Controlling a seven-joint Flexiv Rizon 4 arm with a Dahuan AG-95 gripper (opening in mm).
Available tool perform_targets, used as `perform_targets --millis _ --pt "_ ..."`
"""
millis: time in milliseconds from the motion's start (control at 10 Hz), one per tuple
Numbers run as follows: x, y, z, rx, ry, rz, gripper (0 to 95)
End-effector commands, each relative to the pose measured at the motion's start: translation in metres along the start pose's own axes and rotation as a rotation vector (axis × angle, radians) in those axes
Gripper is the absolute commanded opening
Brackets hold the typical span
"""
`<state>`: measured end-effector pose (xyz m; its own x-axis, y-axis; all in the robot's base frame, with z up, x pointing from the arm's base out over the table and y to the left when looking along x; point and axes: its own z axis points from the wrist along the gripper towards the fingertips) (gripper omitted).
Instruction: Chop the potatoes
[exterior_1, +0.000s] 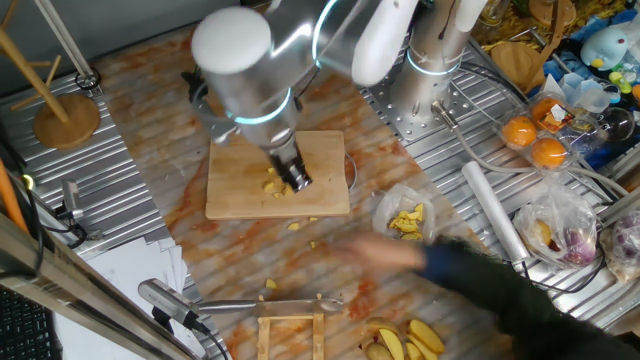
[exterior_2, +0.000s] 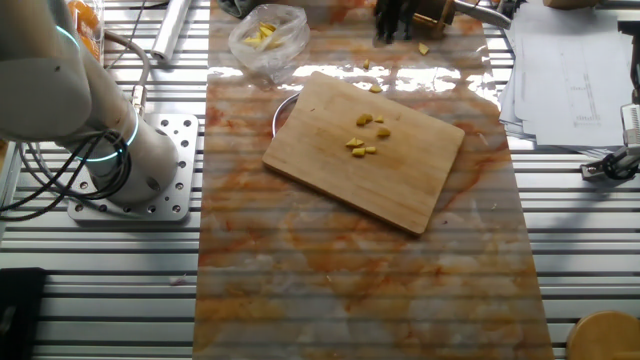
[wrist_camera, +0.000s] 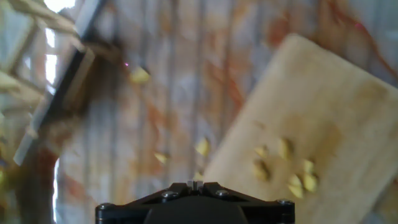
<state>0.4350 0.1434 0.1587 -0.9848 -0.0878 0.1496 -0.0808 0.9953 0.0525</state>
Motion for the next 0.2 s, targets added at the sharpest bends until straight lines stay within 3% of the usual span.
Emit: perform_targets --millis 100,200 --pt "0.0059 -0.0015 -0.0015 -0.006 0.001 -0.006 0.0" --pt "0.0083 -0.0015 -0.0021 -0.008 0.0 -0.032 0.0"
